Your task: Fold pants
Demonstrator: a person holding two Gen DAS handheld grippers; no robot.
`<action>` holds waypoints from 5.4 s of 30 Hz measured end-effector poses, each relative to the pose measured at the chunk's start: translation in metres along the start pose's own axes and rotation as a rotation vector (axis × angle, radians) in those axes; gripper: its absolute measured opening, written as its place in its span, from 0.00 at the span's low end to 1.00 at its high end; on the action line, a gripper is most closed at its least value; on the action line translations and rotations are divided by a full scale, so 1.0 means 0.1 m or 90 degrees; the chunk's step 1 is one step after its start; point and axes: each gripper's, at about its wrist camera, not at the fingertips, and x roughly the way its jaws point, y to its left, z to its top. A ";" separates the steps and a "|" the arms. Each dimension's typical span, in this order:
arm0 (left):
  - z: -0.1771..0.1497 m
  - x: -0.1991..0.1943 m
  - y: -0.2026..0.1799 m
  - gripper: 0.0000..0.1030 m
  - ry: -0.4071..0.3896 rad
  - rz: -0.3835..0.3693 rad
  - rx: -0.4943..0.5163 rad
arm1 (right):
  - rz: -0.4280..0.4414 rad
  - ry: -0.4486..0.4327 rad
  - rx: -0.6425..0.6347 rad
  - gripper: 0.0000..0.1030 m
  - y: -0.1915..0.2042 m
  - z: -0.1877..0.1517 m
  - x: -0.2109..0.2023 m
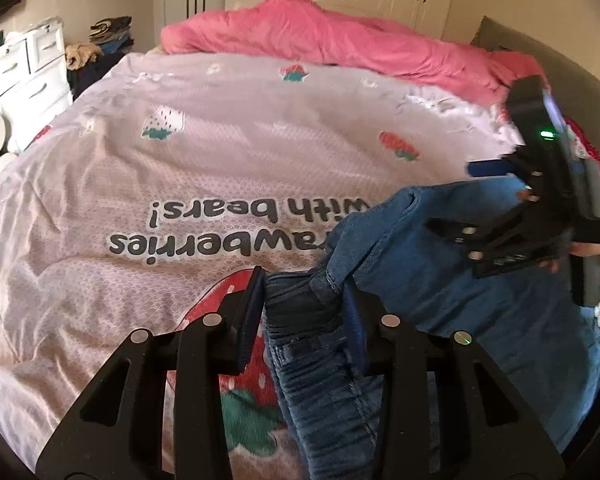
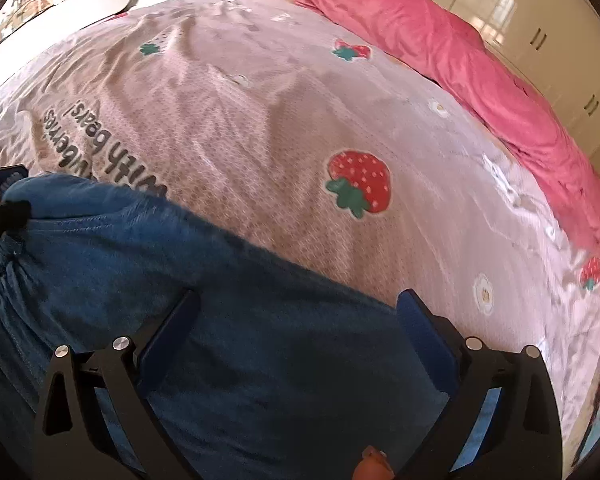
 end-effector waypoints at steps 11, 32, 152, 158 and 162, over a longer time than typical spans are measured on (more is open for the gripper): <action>-0.03 -0.23 -0.18 0.27 -0.028 -0.031 0.018 | 0.091 -0.016 -0.140 0.19 0.35 0.08 0.02; -0.67 -1.10 -0.42 0.27 -0.070 -0.085 0.044 | 0.177 -0.181 0.085 0.10 0.49 -1.37 -1.73; -1.41 -0.94 -2.09 0.01 0.079 -0.291 0.319 | 0.096 -0.045 0.715 0.32 -0.88 -4.59 -2.49; -1.42 -0.82 -2.13 0.01 0.075 -0.291 0.312 | 0.078 -0.016 0.673 0.15 -0.88 -4.49 -2.37; -1.45 -0.94 -2.11 0.00 0.076 -0.311 0.340 | 0.029 0.007 0.615 0.09 -0.84 -4.43 -2.35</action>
